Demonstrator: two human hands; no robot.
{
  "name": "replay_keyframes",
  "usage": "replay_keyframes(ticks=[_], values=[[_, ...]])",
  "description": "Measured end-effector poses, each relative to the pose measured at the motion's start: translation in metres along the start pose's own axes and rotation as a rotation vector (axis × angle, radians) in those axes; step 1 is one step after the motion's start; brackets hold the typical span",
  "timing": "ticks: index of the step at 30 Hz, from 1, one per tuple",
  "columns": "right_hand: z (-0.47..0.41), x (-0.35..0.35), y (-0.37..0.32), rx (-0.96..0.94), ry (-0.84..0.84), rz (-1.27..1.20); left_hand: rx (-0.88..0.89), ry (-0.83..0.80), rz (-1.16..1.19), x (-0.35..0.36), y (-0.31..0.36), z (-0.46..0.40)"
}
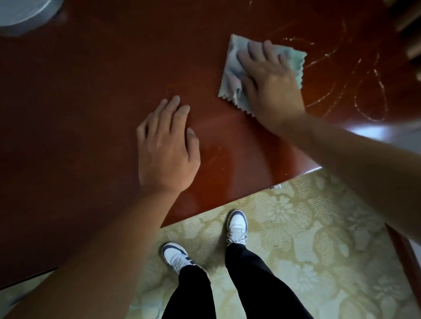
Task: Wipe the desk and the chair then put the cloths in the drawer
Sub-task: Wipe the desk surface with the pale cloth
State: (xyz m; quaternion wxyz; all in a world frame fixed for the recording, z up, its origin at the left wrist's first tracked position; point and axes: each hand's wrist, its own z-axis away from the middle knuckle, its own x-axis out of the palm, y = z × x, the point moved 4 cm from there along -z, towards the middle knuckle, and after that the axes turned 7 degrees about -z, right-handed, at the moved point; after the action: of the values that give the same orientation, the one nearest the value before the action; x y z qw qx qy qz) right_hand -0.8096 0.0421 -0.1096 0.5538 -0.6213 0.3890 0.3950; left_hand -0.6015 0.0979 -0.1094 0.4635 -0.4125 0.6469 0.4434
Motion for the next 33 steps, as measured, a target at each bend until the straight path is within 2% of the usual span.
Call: replay_keyframes(ticks=[5, 7, 9, 13, 15, 20, 22, 28, 33], values=[[0.102, 0.016, -0.057, -0.237, -0.052, -0.072, 0.005, 0.021, -0.011, 0.000, 0.001, 0.000], [0.112, 0.016, -0.055, -0.283, -0.045, -0.081, 0.005, 0.023, -0.011, 0.000, 0.001, 0.000], [0.086, 0.015, -0.040, -0.270, -0.046, -0.027, 0.005, 0.030, -0.009, 0.000, 0.001, 0.000], [0.013, -0.001, 0.004, -0.043, -0.015, 0.002, 0.003, 0.019, -0.006, 0.000, 0.001, 0.000], [0.006, -0.006, 0.017, 0.024, -0.028, -0.024, 0.001, 0.014, -0.009, 0.000, 0.001, 0.001], [0.081, -0.005, 0.012, -0.134, -0.083, -0.021, -0.003, 0.006, -0.012, 0.001, 0.001, 0.001], [0.086, -0.008, 0.020, -0.200, -0.112, 0.006, -0.003, 0.001, -0.011, 0.001, 0.001, 0.001], [0.022, -0.008, 0.026, 0.015, -0.059, 0.000, -0.001, -0.010, -0.016, 0.001, 0.001, 0.001], [0.084, -0.002, 0.008, -0.211, -0.141, 0.022, -0.005, -0.003, -0.018, -0.001, 0.002, 0.001]])
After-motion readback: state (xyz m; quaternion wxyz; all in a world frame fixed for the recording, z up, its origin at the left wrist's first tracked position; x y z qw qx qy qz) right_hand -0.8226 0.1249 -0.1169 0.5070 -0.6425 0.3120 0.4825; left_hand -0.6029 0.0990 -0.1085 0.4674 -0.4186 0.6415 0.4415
